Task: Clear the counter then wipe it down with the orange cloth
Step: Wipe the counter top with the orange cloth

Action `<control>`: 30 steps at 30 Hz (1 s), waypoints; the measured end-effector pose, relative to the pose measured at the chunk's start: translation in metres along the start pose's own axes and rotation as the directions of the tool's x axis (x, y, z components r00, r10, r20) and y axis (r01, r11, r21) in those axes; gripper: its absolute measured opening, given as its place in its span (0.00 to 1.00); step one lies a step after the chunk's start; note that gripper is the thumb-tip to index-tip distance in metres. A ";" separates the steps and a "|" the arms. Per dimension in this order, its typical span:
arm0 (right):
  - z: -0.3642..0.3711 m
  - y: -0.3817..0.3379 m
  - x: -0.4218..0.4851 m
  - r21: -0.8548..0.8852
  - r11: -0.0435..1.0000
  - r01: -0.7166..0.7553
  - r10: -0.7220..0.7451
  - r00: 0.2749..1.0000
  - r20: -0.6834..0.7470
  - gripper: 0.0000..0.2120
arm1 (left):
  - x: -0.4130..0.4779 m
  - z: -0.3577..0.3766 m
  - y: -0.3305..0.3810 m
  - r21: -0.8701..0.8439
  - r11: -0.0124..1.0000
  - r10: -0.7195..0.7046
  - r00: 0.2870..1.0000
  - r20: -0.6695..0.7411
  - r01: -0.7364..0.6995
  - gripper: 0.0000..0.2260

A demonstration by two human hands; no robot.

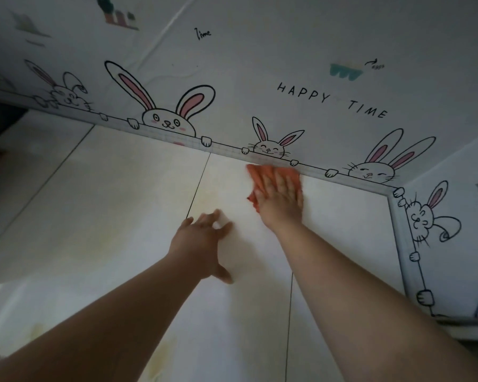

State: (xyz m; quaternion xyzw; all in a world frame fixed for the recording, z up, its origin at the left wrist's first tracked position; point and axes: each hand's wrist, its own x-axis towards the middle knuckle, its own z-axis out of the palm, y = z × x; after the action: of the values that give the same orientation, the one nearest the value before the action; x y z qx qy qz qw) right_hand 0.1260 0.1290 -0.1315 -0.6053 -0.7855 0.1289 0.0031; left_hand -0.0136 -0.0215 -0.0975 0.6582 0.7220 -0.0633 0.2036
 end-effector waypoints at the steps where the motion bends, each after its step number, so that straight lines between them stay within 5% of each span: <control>1: 0.002 0.006 -0.005 0.021 0.994 -0.104 0.105 0.993 -0.050 0.26 | 0.000 0.001 0.000 -0.002 1.000 0.008 1.000 -0.004 -0.008 0.54; 4: 0.007 -0.013 -0.007 0.071 0.952 -0.296 0.299 0.954 -0.030 0.26 | 0.001 0.002 -0.002 -0.008 1.000 0.022 1.000 -0.022 -0.022 0.54; 6: 0.007 -0.043 0.006 0.090 0.950 -0.300 0.298 0.954 0.038 0.27 | 0.002 0.003 -0.003 -0.005 1.000 0.029 0.999 -0.040 -0.029 0.54; 10: 0.013 -0.100 0.024 0.026 0.999 0.030 -0.034 0.986 0.165 0.27 | 0.002 0.006 -0.004 -0.009 1.000 0.028 0.998 -0.058 -0.029 0.53; 17: 0.004 -0.088 0.022 -0.086 0.877 0.472 -0.436 0.859 0.269 0.26 | -0.004 0.001 -0.008 -0.044 0.999 0.028 0.999 -0.023 -0.029 0.48; 20: 0.011 -0.078 0.007 -0.065 0.888 0.454 -0.432 0.875 0.220 0.25 | -0.017 -0.003 -0.029 -0.133 0.990 -0.065 0.988 -0.138 0.046 0.42; 24: 0.015 -0.087 -0.010 -0.082 0.921 0.381 -0.358 0.910 0.209 0.25 | -0.043 0.000 -0.070 -0.083 0.943 -0.331 0.938 -0.100 0.324 0.56; 30: 0.036 -0.076 -0.104 -0.061 0.750 0.659 -0.642 0.747 0.174 0.26 | -0.045 0.001 -0.086 -0.104 0.926 -0.365 0.931 -0.002 0.363 0.62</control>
State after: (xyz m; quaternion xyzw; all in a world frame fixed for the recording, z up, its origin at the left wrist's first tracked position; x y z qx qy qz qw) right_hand 0.0758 0.0051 -0.1352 -0.2818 -0.9514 0.1158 -0.0438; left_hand -0.0951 -0.0745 -0.0970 0.5024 0.8359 -0.0561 0.2141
